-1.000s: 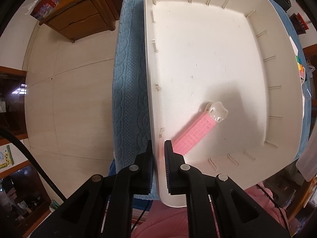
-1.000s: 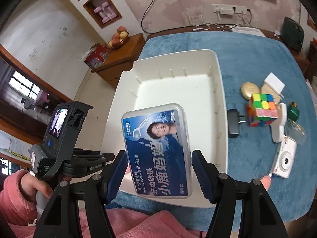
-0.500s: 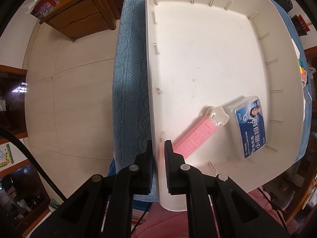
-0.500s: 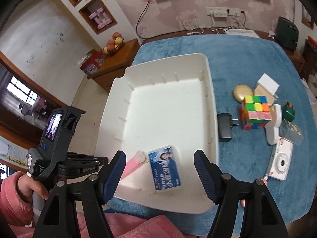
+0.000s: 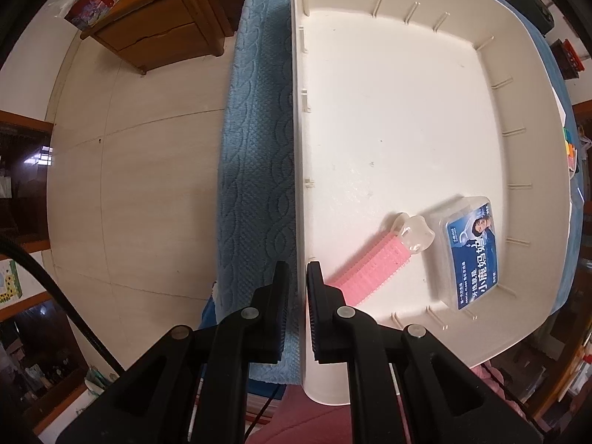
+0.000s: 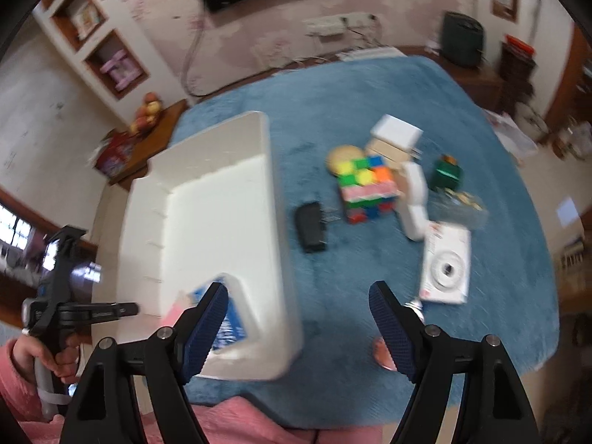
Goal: Organize rigid objects
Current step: 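Move the right gripper over the pink round comb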
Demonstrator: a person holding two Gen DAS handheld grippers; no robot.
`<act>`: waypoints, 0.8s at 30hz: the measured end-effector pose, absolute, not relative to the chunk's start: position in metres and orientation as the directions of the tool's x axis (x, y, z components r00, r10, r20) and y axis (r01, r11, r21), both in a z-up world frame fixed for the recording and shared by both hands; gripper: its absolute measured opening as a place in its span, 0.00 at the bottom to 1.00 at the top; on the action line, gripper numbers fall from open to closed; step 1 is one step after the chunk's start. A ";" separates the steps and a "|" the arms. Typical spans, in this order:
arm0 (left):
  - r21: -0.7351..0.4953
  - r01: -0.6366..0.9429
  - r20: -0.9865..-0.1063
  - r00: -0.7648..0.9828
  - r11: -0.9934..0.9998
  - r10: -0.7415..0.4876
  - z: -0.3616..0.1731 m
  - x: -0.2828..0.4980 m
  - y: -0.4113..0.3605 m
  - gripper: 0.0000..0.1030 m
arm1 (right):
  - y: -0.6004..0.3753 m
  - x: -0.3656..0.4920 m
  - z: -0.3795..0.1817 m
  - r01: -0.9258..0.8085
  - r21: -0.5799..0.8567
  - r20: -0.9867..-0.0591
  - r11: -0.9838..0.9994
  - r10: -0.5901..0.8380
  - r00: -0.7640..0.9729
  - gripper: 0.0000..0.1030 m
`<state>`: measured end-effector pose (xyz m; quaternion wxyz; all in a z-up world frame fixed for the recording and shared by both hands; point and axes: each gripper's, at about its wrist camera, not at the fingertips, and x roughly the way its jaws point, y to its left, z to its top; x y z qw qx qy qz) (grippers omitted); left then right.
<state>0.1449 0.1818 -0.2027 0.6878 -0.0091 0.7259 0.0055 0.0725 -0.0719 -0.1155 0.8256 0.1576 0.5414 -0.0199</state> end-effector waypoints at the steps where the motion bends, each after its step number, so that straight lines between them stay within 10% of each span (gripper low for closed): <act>1: -0.004 -0.023 -0.998 -0.055 1.000 -0.005 -0.204 0.146 0.182 0.10 | -0.078 0.071 -0.119 0.227 0.241 -0.905 0.944 0.134 0.403 0.78; 24: 0.059 -0.113 -0.997 -0.065 0.992 0.052 -0.198 0.180 0.170 0.10 | -0.159 0.051 -0.222 0.630 0.327 -0.935 0.704 0.338 0.108 0.78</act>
